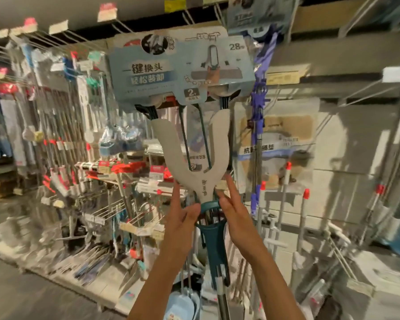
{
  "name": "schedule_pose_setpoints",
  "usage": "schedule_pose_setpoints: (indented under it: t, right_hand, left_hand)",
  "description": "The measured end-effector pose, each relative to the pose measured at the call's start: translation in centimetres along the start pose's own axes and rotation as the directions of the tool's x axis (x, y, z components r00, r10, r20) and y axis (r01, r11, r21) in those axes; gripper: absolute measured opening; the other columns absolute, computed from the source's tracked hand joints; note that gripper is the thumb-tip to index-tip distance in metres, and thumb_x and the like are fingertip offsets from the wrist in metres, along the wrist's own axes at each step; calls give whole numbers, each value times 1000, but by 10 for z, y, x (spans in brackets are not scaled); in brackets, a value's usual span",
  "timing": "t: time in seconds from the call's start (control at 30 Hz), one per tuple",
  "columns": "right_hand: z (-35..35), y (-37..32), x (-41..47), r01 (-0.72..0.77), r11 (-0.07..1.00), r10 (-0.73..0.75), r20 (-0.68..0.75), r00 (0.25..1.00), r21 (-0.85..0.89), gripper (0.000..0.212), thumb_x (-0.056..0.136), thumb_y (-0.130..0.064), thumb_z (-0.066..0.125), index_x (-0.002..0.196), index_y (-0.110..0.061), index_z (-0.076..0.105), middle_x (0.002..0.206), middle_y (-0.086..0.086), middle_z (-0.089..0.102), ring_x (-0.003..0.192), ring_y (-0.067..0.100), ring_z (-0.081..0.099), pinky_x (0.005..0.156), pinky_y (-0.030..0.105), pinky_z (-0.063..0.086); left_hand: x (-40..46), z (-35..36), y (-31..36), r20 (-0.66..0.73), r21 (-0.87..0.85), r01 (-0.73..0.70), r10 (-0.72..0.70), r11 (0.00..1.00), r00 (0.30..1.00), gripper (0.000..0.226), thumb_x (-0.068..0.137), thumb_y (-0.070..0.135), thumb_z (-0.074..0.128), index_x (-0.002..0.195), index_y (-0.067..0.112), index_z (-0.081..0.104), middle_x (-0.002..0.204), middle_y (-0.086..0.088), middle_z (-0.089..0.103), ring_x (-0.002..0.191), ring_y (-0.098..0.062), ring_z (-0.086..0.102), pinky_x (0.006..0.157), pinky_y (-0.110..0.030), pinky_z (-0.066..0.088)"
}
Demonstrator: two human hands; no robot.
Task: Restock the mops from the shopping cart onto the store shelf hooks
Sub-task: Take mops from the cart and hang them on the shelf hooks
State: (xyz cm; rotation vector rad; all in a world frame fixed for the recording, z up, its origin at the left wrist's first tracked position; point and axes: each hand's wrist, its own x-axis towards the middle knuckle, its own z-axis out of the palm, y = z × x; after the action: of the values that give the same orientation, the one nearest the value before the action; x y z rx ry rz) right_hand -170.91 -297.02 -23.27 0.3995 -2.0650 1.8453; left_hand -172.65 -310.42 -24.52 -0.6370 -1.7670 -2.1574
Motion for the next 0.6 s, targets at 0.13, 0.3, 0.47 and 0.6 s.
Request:
schedule_pose_setpoints:
  t: [0.13,0.3,0.47,0.6]
  right_hand:
    - [-25,-12,14,63,998,-63,9,998,-8,55,101,-34,44,147,-51,18,152,-19,36,123,-27,37,95,-2,34]
    - [-49,-25,39,143,988,-143,15,990,-57,64,105,-13,46,151,-43,13,150,-30,27,128,-25,34,96,1,36]
    - [-56,-47,71,224,970,-229,-44,972,-91,64,104,-10,47,148,-44,15,160,-13,30,134,-15,37,102,7,39]
    - [-55,-61,101,279,955,-288,-87,954,-101,65,104,-9,46,158,-30,15,162,-9,30,136,-11,38,99,6,39]
  left_hand:
    - [17,21,13,64,34,-30,28,999,998,65,103,14,48,154,32,12,114,51,51,97,35,49,89,1,40]
    - [57,30,21,125,56,-92,84,994,989,79,80,53,70,142,60,22,130,17,59,119,4,60,84,-12,52]
    - [95,40,44,155,26,-171,165,985,974,65,84,39,66,131,61,27,123,20,56,110,13,60,76,-8,50]
    - [132,38,55,215,32,-248,235,968,948,72,91,31,60,151,45,24,128,15,56,101,16,62,77,-10,52]
